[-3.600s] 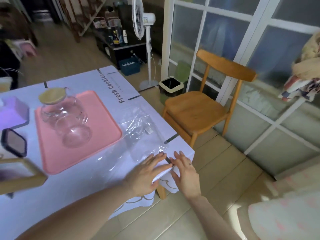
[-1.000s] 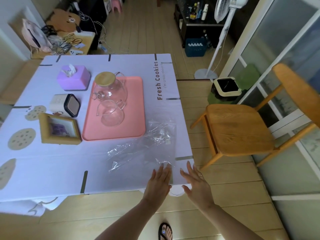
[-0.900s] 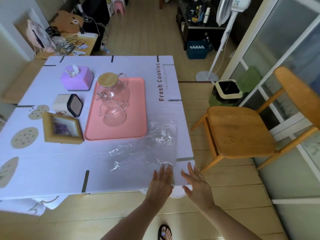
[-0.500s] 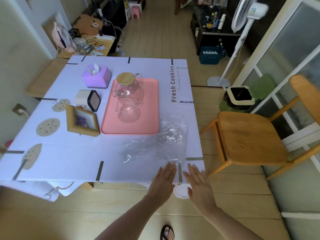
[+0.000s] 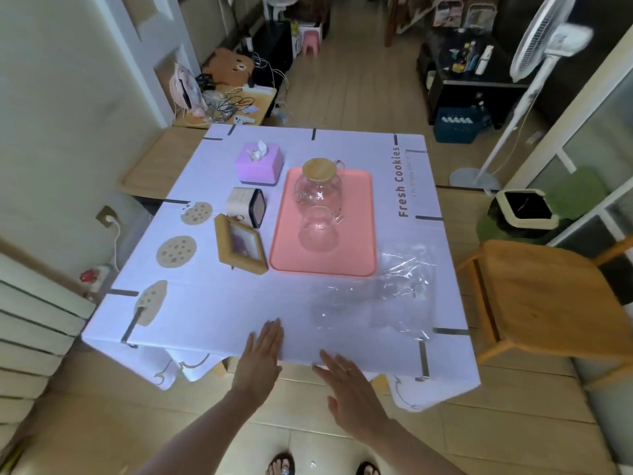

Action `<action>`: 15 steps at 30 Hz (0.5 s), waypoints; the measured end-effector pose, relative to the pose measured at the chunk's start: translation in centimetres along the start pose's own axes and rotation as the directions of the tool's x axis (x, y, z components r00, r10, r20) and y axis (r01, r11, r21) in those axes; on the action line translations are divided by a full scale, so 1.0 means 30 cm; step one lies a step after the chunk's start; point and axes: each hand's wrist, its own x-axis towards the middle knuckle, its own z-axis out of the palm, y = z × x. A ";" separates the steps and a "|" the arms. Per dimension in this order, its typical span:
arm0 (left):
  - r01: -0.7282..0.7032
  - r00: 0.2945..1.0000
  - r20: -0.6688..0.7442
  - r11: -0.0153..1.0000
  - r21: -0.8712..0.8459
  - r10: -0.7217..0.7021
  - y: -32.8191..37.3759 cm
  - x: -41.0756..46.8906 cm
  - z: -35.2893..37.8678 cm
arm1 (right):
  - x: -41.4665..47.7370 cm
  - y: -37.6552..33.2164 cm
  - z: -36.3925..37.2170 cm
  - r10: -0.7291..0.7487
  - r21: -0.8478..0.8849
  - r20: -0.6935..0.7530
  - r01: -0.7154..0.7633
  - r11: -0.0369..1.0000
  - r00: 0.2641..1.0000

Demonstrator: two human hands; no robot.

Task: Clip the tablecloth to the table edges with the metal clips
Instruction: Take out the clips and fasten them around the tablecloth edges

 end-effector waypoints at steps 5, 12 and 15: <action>-0.021 0.992 0.123 0.999 -0.025 0.024 -0.105 0.019 -0.022 | 0.141 -0.147 0.035 -0.008 -0.010 0.015 0.008 1.000 1.000; -0.009 0.972 0.233 0.999 -0.034 0.017 -0.115 0.052 -0.024 | 0.209 -0.201 0.070 0.154 -0.112 0.139 -0.139 0.984 0.978; 0.027 0.972 0.234 0.999 -0.030 -0.019 -0.132 0.050 0.007 | 0.211 -0.193 0.080 0.194 -0.129 0.165 -0.174 0.976 0.967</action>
